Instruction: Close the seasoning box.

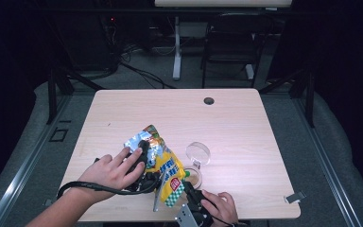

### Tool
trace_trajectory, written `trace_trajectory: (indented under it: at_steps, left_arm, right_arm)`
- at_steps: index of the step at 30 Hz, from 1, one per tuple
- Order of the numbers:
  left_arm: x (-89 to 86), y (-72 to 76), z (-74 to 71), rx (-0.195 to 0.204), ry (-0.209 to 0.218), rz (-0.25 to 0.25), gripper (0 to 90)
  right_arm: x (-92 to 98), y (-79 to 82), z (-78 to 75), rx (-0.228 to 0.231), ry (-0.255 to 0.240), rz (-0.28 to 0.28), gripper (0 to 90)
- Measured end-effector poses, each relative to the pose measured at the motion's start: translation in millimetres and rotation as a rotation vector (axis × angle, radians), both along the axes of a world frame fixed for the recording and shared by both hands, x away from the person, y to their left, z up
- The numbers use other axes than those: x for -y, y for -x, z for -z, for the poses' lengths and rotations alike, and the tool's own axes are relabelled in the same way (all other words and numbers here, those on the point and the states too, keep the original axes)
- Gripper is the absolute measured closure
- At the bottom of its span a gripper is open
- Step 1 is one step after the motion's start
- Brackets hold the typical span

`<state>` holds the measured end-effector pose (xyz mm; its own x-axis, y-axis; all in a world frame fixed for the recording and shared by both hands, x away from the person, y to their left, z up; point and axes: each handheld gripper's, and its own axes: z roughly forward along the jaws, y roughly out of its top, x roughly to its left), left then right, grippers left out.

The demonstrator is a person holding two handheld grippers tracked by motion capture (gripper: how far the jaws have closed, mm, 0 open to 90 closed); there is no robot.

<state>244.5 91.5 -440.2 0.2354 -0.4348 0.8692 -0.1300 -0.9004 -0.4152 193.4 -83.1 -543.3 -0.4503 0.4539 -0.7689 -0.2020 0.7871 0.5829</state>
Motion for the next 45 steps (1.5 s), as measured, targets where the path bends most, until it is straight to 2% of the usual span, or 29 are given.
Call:
trace_trajectory:
  at_steps: [6,8,9,14,15,18,19,25,26,27,28,29,30,35,36,37,38,40,42,45]
  left_arm:
    - [1.0,1.1,-1.1,0.004,-0.003,0.005,70.7]
    - [1.6,1.7,-1.8,-0.004,-0.006,0.004,71.0]
    - [1.5,2.0,-1.6,0.003,-0.005,0.009,71.1]
    - [2.3,3.6,-2.6,0.004,-0.008,0.012,71.6]
    - [2.4,3.8,-2.7,0.004,-0.009,0.012,71.7]
    - [2.3,4.4,-2.8,0.002,-0.009,0.012,72.1]
    - [2.2,4.5,-2.7,0.003,-0.010,0.012,72.2]
    - [2.4,5.3,-3.2,-0.003,-0.021,0.014,73.8]
    - [2.4,5.4,-3.4,-0.003,-0.021,0.015,74.0]
    - [2.5,5.4,-3.6,-0.004,-0.022,0.017,74.2]
    - [2.2,5.3,-3.5,-0.021,-0.014,0.007,74.4]
    - [2.2,5.4,-3.5,-0.016,-0.015,0.010,74.5]
    - [2.2,5.4,-3.6,-0.017,-0.015,0.011,74.7]
    - [2.8,6.3,-5.2,-0.022,-0.024,0.016,75.3]
    - [2.9,6.9,-5.5,-0.014,-0.026,0.021,75.4]
    - [3.2,7.3,-6.5,-0.021,-0.028,0.017,75.4]
    - [3.1,7.7,-6.7,-0.015,-0.027,0.021,75.5]
    - [3.2,8.3,-7.4,-0.015,-0.027,0.025,75.8]
    - [3.5,8.8,-8.0,-0.018,-0.026,0.025,76.0]
    - [4.1,9.8,-9.2,-0.020,-0.031,0.023,76.2]
  right_arm:
    - [0.5,-0.5,-0.1,0.003,-0.002,0.001,90.0]
    - [0.9,0.2,-1.3,0.002,0.018,0.013,90.0]
    - [0.9,0.2,-1.1,0.002,0.019,0.014,90.0]
    - [0.6,0.4,-0.5,-0.001,0.016,0.010,90.0]
    - [0.0,-0.1,0.7,-0.001,-0.002,0.000,90.0]
    - [-0.3,0.9,-0.2,0.001,0.014,0.008,90.0]
    - [-0.7,0.3,1.1,-0.001,-0.004,-0.002,90.0]
    - [-0.2,1.3,-0.6,-0.008,0.014,0.011,90.0]
    - [-0.4,0.2,1.0,-0.010,-0.011,-0.001,90.0]
    - [-0.1,0.5,0.3,-0.012,-0.003,0.005,90.0]
    - [0.0,0.7,-0.2,-0.010,0.004,0.012,90.0]
    - [0.1,0.5,0.0,-0.009,0.004,0.012,90.0]
    - [0.0,-0.6,1.6,-0.010,-0.017,0.000,90.0]
    - [0.9,-1.4,1.4,-0.013,-0.011,0.004,90.0]
    - [0.8,-1.5,1.4,-0.011,-0.012,0.007,90.0]
    - [1.3,-1.1,0.3,-0.010,0.001,0.016,90.0]
    - [1.1,-2.2,1.5,-0.012,-0.020,0.006,90.0]
    - [1.7,-1.9,0.2,-0.010,-0.007,0.018,90.0]
    - [1.5,-3.1,1.6,-0.012,-0.029,0.008,90.0]
    - [1.9,-2.6,0.2,-0.016,-0.013,0.018,90.0]
